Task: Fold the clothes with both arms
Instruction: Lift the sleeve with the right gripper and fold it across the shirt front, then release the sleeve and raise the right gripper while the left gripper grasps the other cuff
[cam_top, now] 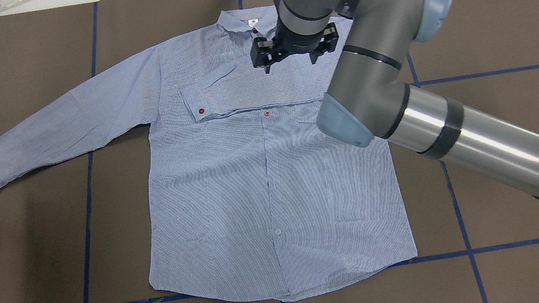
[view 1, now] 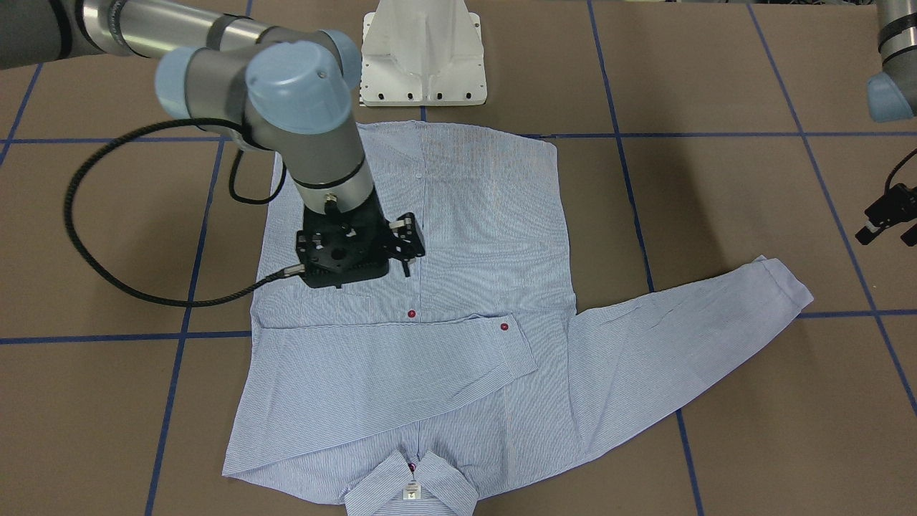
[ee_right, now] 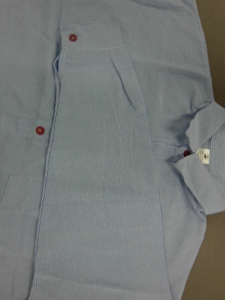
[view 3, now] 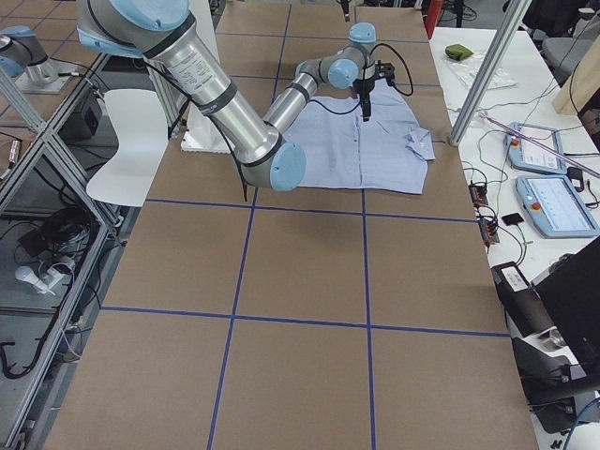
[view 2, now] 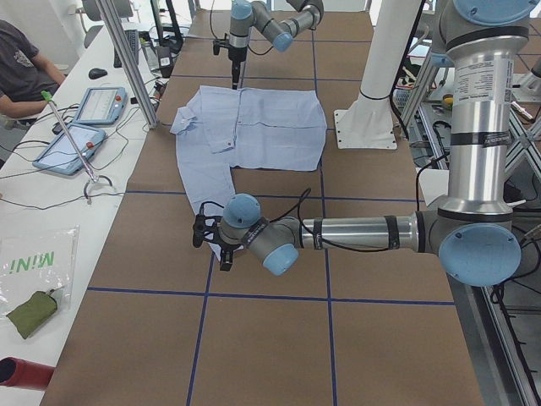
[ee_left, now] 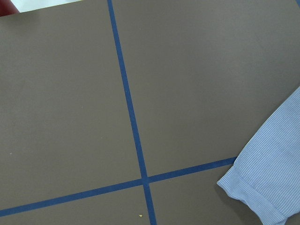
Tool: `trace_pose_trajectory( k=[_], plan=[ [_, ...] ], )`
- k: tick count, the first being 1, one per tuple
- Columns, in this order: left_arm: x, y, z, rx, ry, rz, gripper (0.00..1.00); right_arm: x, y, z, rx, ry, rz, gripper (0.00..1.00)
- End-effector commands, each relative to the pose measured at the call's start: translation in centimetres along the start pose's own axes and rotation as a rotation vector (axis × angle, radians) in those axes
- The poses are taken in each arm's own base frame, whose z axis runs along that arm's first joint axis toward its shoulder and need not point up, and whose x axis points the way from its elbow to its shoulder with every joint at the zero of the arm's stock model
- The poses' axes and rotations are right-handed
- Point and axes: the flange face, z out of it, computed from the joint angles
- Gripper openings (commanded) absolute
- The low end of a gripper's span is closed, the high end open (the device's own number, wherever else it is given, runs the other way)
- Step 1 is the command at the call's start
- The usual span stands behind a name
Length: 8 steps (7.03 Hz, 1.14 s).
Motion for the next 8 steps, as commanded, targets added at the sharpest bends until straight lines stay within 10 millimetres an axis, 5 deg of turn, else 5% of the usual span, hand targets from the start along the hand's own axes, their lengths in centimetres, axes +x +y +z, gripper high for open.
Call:
trace_pose_trajectory(
  k=[1,5,7,8],
  plan=[
    [1.5,2.7,4.2,0.047,0.020,-0.137,0.99,6.9,2.6,-2.6,-0.023,0.020,-0.038,1.00],
    [4.8,5.4,10.2,0.090,-0.044,-0.203,0.88,8.5,2.9,-2.1,-0.030,0.034,-0.032,1.00],
    [5.0,5.7,10.8,0.100,-0.055,-0.206,0.70,8.7,2.9,-2.0,-0.032,0.038,-0.029,1.00],
    [4.8,5.8,10.9,0.098,-0.059,-0.208,0.53,8.7,2.9,-2.0,-0.033,0.039,-0.028,1.00]
  ],
)
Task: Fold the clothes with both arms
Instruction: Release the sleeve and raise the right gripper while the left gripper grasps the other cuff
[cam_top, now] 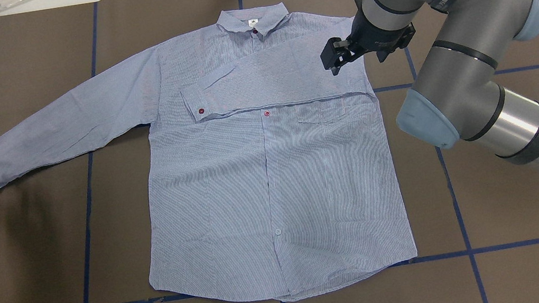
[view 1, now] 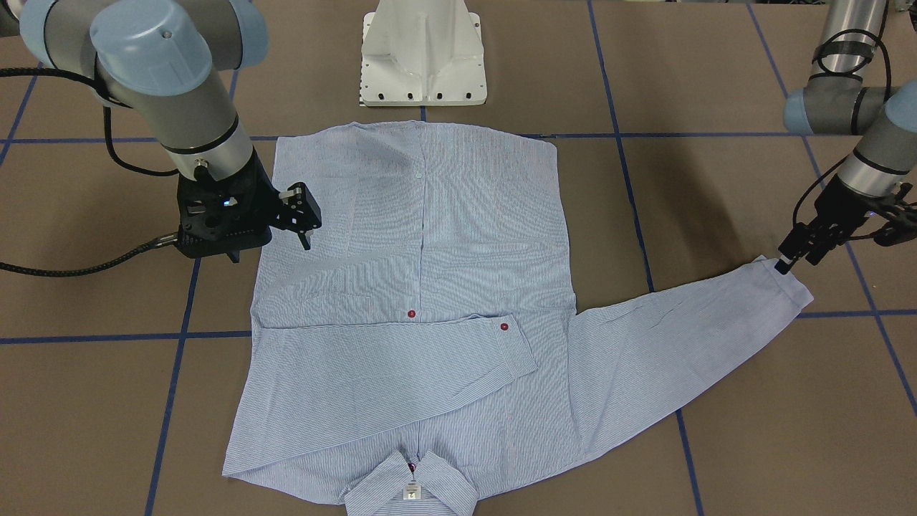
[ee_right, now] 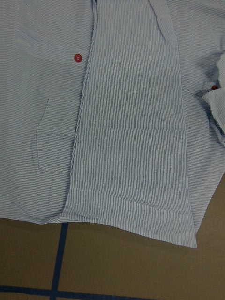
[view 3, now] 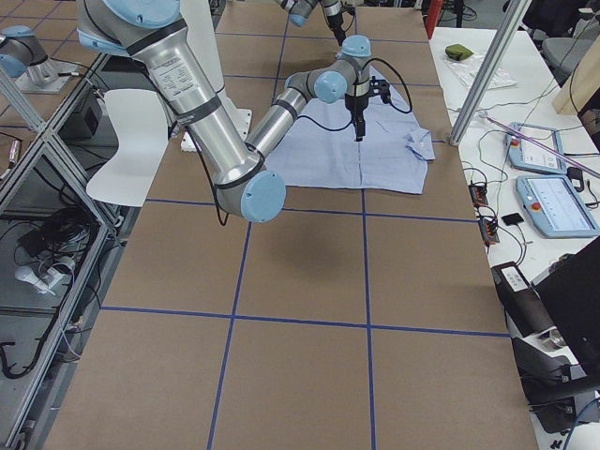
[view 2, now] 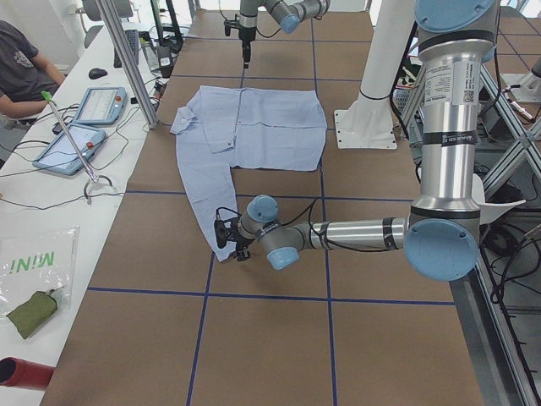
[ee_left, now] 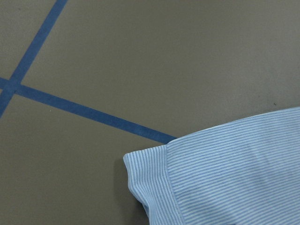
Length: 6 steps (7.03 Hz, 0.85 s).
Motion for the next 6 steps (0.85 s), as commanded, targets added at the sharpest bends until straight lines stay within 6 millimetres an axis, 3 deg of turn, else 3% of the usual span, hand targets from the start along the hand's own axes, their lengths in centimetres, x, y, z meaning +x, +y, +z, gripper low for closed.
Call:
trace_pose_trajectory(
  k=[1,4,6],
  plan=[
    [-0.20,0.13,0.41,0.000,-0.009,-0.002,0.44,-0.03,0.01,0.15,-0.004,0.001,0.001,1.00],
    [0.25,-0.39,1.27,-0.001,-0.012,-0.003,0.38,0.06,0.03,0.21,-0.004,0.003,0.002,1.00],
    [0.37,-0.46,1.15,0.001,-0.009,-0.003,0.11,0.24,-0.13,0.06,-0.001,0.003,0.003,1.00]
  ],
)
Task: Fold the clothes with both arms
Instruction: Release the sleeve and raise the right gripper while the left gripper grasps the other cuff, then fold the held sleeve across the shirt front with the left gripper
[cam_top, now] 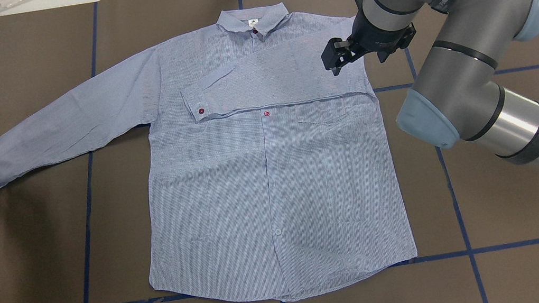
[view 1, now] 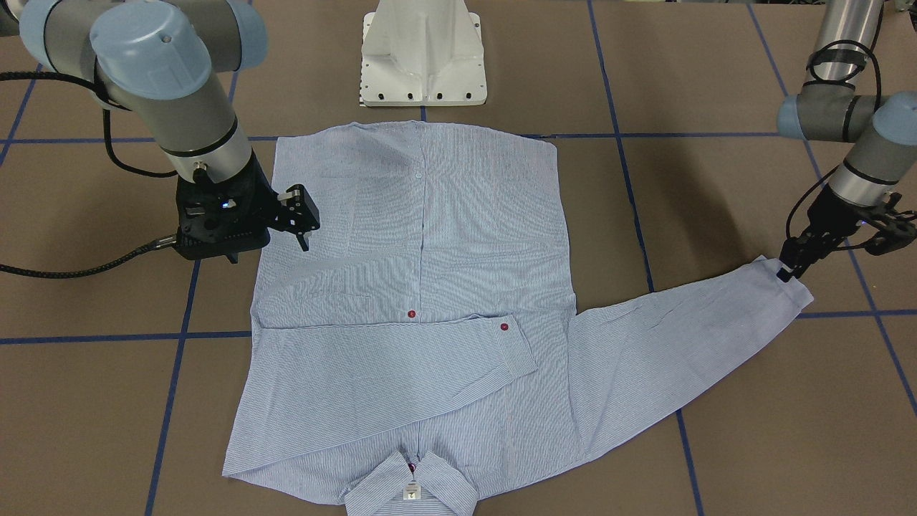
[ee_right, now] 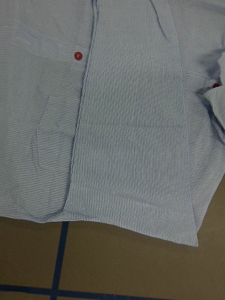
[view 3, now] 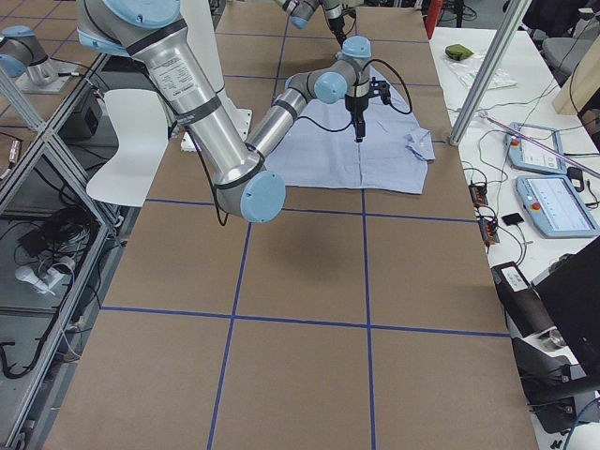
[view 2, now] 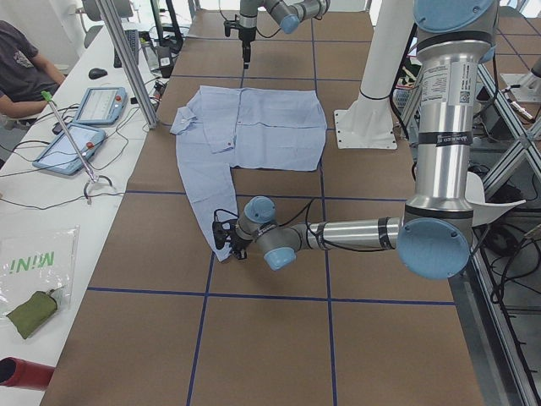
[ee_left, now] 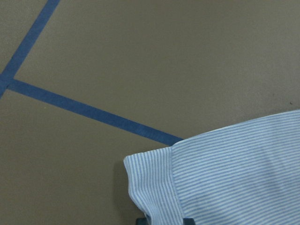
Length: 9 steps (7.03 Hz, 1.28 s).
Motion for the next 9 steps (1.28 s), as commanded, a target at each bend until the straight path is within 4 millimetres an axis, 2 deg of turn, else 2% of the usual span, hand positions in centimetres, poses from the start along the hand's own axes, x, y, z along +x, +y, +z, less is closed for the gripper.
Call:
trace_pose_trajectory(
  k=[1,3,4,5,6,7,8,9],
  plan=[
    [-0.1,0.1,-0.1,-0.002,-0.002,0.001,0.00,0.2,0.0,0.1,-0.002,0.002,0.003,1.00],
    [0.3,0.2,-0.8,-0.003,0.012,0.011,0.00,0.9,0.3,0.5,-0.008,0.008,0.007,1.00],
    [2.0,0.1,-2.0,0.004,0.040,0.023,0.00,1.1,0.4,0.4,-0.014,0.001,0.009,1.00],
    [4.6,0.0,-3.6,-0.015,0.048,0.023,0.00,2.8,1.2,0.2,-0.031,-0.007,0.022,1.00],
    [9.1,-0.1,-5.8,-0.029,0.041,0.020,0.00,5.2,2.0,-0.1,-0.039,-0.005,0.018,1.00],
    [14.4,-0.7,-8.2,-0.030,0.047,0.024,0.00,8.1,2.8,-0.1,-0.055,0.001,0.006,1.00],
    [22.5,-2.4,-10.1,-0.027,0.044,0.019,0.00,10.6,3.7,0.0,-0.062,0.015,-0.008,1.00],
    [31.5,-4.2,-12.0,-0.032,0.025,0.007,0.00,12.7,4.5,0.1,-0.077,0.025,-0.022,1.00]
  ],
)
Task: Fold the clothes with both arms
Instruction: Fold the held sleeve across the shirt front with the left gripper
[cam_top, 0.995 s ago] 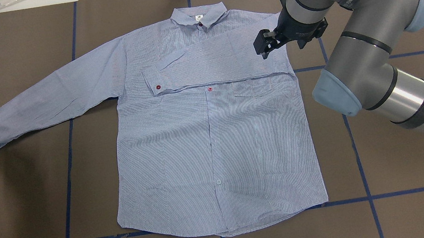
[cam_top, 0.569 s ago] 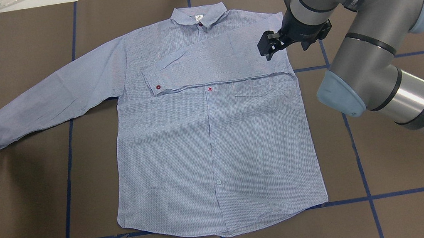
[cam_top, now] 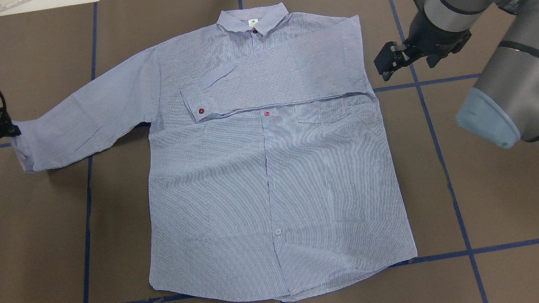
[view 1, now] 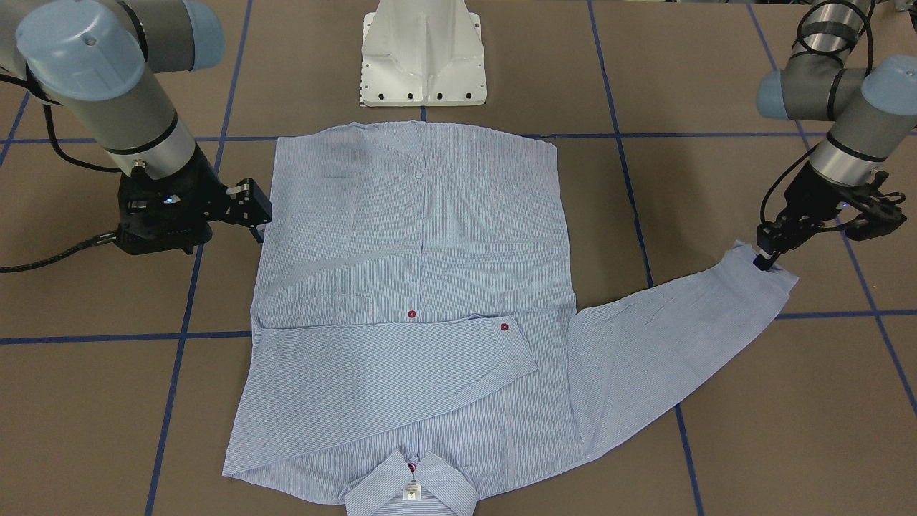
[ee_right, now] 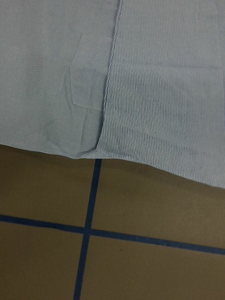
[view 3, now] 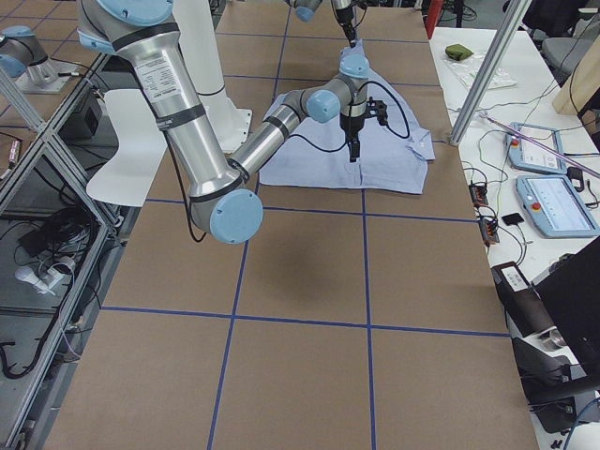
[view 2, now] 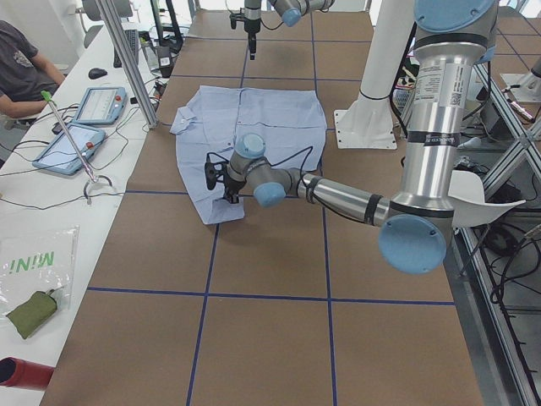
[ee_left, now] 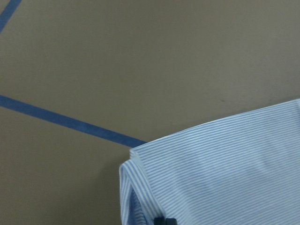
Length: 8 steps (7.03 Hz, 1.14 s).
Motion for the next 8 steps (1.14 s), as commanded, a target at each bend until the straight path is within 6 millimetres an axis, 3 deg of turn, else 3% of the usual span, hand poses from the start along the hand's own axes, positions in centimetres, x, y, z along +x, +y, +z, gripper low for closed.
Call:
trace_pose_trajectory(
  k=[1,3,4,5,6,8],
  plan=[
    [17.7,-2.4,-4.3,-0.018,-0.019,-0.011,0.00,5.0,2.3,0.3,-0.035,0.005,-0.006,1.00],
    [29.4,-2.5,-6.3,-0.032,0.057,-0.053,0.00,9.6,4.1,-0.1,-0.046,0.026,-0.026,1.00],
    [36.8,-2.6,-6.5,-0.047,0.097,-0.104,0.00,10.3,4.1,-0.1,-0.047,0.032,-0.027,1.00],
    [43.4,-1.3,-7.0,-0.070,0.156,-0.141,0.00,10.8,4.1,0.2,-0.052,0.038,-0.028,1.00],
    [46.2,1.1,-7.4,-0.102,0.223,-0.160,0.00,11.0,4.1,0.2,-0.053,0.041,-0.027,1.00],
    [47.1,4.9,-5.2,-0.150,0.228,-0.135,0.00,11.5,4.1,0.1,-0.053,0.044,-0.018,1.00]
  ],
)
